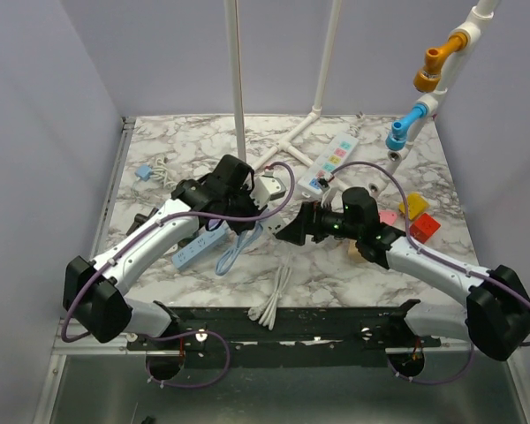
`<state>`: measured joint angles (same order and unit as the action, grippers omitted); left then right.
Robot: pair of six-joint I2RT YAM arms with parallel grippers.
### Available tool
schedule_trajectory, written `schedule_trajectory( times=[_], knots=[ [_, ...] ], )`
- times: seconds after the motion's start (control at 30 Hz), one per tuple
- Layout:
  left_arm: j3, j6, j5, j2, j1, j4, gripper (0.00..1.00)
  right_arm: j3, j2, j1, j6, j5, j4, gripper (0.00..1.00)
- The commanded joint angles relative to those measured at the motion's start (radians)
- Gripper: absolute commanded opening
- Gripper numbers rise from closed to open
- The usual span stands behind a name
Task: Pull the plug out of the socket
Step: Remove the plug from the socket.
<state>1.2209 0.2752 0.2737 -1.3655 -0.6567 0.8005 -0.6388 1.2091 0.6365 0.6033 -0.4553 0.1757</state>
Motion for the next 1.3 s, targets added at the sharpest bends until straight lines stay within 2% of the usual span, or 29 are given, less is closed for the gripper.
schedule_trajectory(
  times=[0.0, 0.13, 0.53, 0.6, 0.67, 0.83, 0.9, 1.03, 1.17, 1.27],
  knots=[
    [0.003, 0.056, 0.076, 0.068, -0.004, -0.013, 0.0, -0.021, 0.026, 0.003, 0.022, -0.107, 0.12, 1.0],
    [-0.002, 0.08, 0.135, 0.103, -0.004, -0.019, 0.0, -0.016, 0.063, 0.005, 0.038, -0.165, 0.197, 0.99],
    [-0.02, 0.127, 0.235, 0.14, -0.004, 0.031, 0.0, -0.063, 0.184, 0.027, 0.089, -0.235, 0.322, 0.84],
    [-0.02, 0.122, 0.236, 0.138, -0.005, 0.028, 0.0, -0.067, 0.198, 0.036, 0.104, -0.237, 0.337, 0.78],
    [-0.021, 0.118, 0.229, 0.139, -0.006, 0.018, 0.0, -0.067, 0.211, 0.048, 0.116, -0.24, 0.35, 0.67],
    [-0.025, 0.1, 0.202, 0.141, -0.004, -0.014, 0.0, -0.054, 0.225, 0.069, 0.13, -0.223, 0.34, 0.24],
    [-0.029, 0.094, 0.188, 0.144, -0.004, -0.028, 0.0, -0.042, 0.215, 0.075, 0.127, -0.204, 0.328, 0.13],
    [-0.042, 0.087, 0.164, 0.167, -0.003, -0.062, 0.0, -0.006, 0.176, 0.075, 0.128, -0.09, 0.268, 0.01],
    [-0.042, 0.089, 0.163, 0.208, -0.003, -0.079, 0.0, 0.03, 0.178, 0.074, 0.169, 0.05, 0.202, 0.01],
    [-0.028, 0.099, 0.156, 0.237, -0.003, -0.064, 0.0, 0.022, 0.226, 0.072, 0.159, 0.062, 0.166, 0.01]
  ],
)
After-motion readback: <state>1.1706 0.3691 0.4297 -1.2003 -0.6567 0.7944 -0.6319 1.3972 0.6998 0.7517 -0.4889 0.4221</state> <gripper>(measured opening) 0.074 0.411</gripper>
